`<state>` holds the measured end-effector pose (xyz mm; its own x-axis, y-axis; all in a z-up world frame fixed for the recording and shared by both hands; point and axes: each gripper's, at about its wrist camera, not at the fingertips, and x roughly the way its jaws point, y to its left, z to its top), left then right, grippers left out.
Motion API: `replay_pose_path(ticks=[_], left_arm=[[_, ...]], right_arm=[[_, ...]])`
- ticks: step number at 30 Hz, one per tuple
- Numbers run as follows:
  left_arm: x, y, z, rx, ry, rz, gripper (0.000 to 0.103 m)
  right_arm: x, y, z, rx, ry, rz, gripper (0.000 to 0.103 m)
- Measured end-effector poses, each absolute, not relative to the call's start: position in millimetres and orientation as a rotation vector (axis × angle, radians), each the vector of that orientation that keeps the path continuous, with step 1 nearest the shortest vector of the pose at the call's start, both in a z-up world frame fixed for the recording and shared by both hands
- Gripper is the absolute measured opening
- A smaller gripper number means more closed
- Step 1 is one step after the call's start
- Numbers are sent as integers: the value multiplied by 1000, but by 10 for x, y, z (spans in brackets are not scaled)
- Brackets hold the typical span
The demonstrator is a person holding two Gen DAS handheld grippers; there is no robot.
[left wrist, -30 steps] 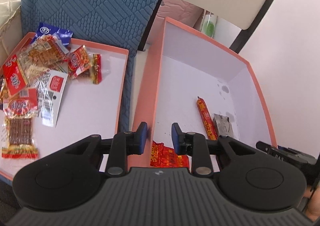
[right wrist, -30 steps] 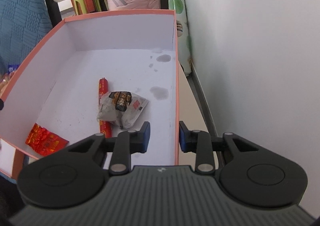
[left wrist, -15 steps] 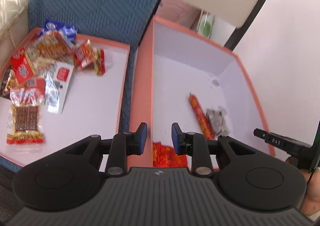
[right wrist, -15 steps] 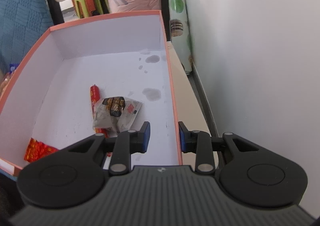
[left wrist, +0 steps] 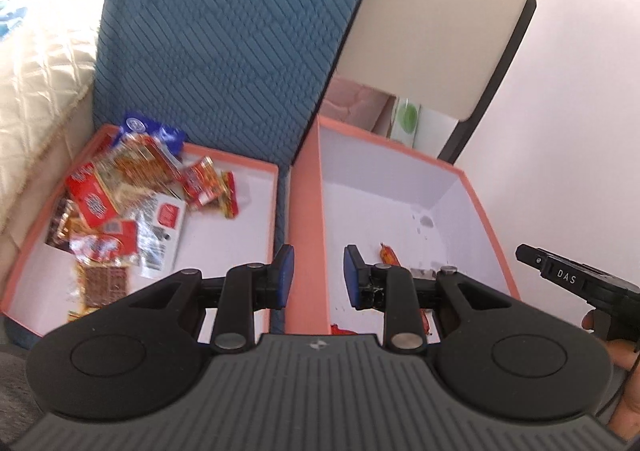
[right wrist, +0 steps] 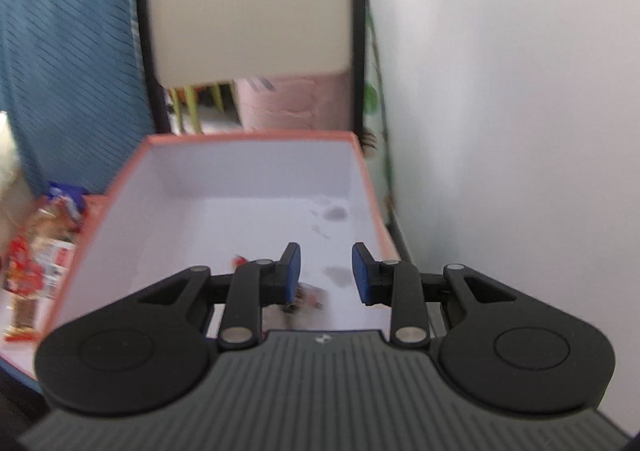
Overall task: Organize snacks
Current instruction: 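Move both open tools back toward the snack tray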
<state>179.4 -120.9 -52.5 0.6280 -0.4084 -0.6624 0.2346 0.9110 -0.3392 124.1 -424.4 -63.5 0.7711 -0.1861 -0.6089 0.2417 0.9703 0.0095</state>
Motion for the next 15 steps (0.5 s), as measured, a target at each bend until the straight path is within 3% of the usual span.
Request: replay_pose_path(ticks=[15], left_arm=[[1500, -628, -277, -279, 721, -324, 32]], right_arm=[[1146, -3374, -238, 97, 559, 7, 32]])
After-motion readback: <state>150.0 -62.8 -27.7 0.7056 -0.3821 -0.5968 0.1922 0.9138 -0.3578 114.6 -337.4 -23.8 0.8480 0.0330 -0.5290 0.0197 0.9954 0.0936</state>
